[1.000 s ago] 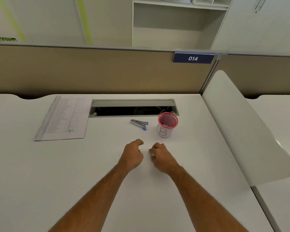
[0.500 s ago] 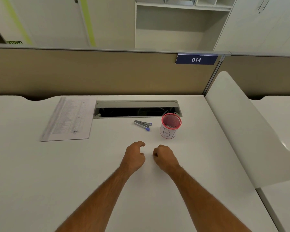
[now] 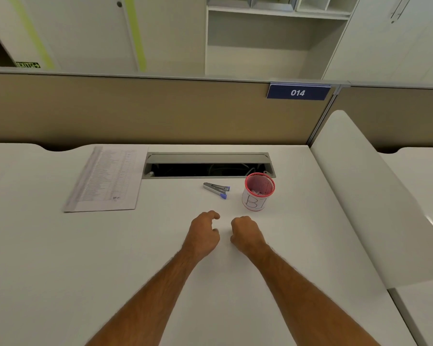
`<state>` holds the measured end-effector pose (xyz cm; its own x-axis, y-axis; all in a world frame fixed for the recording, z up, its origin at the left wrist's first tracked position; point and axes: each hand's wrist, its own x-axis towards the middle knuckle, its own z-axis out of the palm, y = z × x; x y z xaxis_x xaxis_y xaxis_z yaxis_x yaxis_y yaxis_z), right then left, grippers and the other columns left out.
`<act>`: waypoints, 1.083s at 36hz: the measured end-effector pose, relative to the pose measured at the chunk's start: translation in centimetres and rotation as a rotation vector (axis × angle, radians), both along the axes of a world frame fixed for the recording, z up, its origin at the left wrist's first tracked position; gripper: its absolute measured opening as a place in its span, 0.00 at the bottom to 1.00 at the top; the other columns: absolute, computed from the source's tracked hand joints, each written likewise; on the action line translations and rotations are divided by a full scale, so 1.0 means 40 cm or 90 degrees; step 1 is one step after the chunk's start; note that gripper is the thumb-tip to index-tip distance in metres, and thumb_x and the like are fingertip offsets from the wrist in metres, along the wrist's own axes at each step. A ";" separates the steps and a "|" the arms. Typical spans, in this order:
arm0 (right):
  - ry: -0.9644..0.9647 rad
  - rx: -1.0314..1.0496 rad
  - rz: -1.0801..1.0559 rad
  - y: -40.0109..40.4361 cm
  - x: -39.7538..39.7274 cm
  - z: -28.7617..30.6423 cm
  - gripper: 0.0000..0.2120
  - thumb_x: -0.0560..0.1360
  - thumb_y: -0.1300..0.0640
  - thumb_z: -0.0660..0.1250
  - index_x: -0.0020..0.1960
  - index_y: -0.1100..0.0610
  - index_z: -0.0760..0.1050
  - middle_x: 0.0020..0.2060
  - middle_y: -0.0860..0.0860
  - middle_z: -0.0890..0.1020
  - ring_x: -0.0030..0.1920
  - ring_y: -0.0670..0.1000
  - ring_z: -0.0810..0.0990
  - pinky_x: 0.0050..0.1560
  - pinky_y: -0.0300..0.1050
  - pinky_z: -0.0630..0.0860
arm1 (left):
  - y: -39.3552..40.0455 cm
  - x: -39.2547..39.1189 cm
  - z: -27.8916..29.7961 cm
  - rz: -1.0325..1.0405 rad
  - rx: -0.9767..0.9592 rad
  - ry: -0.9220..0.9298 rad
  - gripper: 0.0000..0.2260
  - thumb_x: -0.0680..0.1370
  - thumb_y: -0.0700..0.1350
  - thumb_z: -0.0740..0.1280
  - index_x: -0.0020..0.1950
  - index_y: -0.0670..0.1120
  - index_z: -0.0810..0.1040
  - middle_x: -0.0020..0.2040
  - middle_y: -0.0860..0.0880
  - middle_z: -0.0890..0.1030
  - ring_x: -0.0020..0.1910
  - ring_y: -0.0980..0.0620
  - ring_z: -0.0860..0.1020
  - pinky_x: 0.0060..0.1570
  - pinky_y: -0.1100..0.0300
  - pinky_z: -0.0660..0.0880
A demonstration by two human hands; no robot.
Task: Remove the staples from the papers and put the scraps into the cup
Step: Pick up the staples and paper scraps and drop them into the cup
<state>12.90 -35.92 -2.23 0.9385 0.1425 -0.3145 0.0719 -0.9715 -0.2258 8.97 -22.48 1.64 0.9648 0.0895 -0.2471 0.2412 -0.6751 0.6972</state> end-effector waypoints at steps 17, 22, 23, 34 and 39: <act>0.122 0.779 -0.528 -0.108 -0.006 0.031 0.01 0.70 0.70 0.70 0.40 0.67 0.80 0.36 0.59 0.81 0.32 0.53 0.80 0.34 0.42 0.80 | -0.001 0.024 0.009 -0.020 -0.021 -0.014 0.17 0.80 0.34 0.65 0.68 0.45 0.75 0.69 0.47 0.76 0.66 0.49 0.76 0.65 0.59 0.74; 0.153 0.966 -0.621 -0.137 -0.017 0.028 0.05 0.73 0.70 0.68 0.43 0.68 0.83 0.40 0.60 0.82 0.38 0.55 0.81 0.40 0.44 0.83 | -0.014 0.037 0.015 -0.028 -0.020 -0.021 0.18 0.80 0.31 0.62 0.68 0.43 0.75 0.69 0.46 0.76 0.66 0.48 0.76 0.66 0.58 0.74; 0.155 0.984 -0.622 -0.141 -0.018 0.028 0.06 0.73 0.70 0.68 0.42 0.68 0.84 0.40 0.60 0.82 0.37 0.54 0.81 0.41 0.44 0.83 | -0.017 0.040 0.015 -0.029 -0.021 -0.022 0.18 0.80 0.31 0.62 0.68 0.43 0.76 0.69 0.46 0.76 0.66 0.48 0.76 0.67 0.58 0.74; 0.050 1.007 -0.452 -0.147 0.036 0.149 0.05 0.72 0.69 0.69 0.44 0.65 0.85 0.46 0.60 0.85 0.44 0.54 0.83 0.44 0.43 0.80 | -0.044 0.084 0.027 -0.039 -0.023 -0.014 0.17 0.81 0.36 0.65 0.69 0.45 0.75 0.70 0.46 0.76 0.67 0.48 0.76 0.67 0.57 0.73; -0.053 0.868 -0.447 -0.156 0.093 0.199 0.07 0.71 0.65 0.72 0.48 0.62 0.84 0.50 0.57 0.84 0.48 0.57 0.84 0.50 0.49 0.83 | -0.058 0.119 0.047 -0.047 -0.038 -0.047 0.16 0.80 0.36 0.67 0.67 0.46 0.76 0.68 0.47 0.78 0.64 0.49 0.77 0.62 0.60 0.73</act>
<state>16.63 -42.17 5.71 0.9452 -0.1958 -0.2613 -0.2409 0.1219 -0.9629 13.73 -24.79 3.53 0.9842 0.0043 -0.1773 0.1382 -0.6454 0.7513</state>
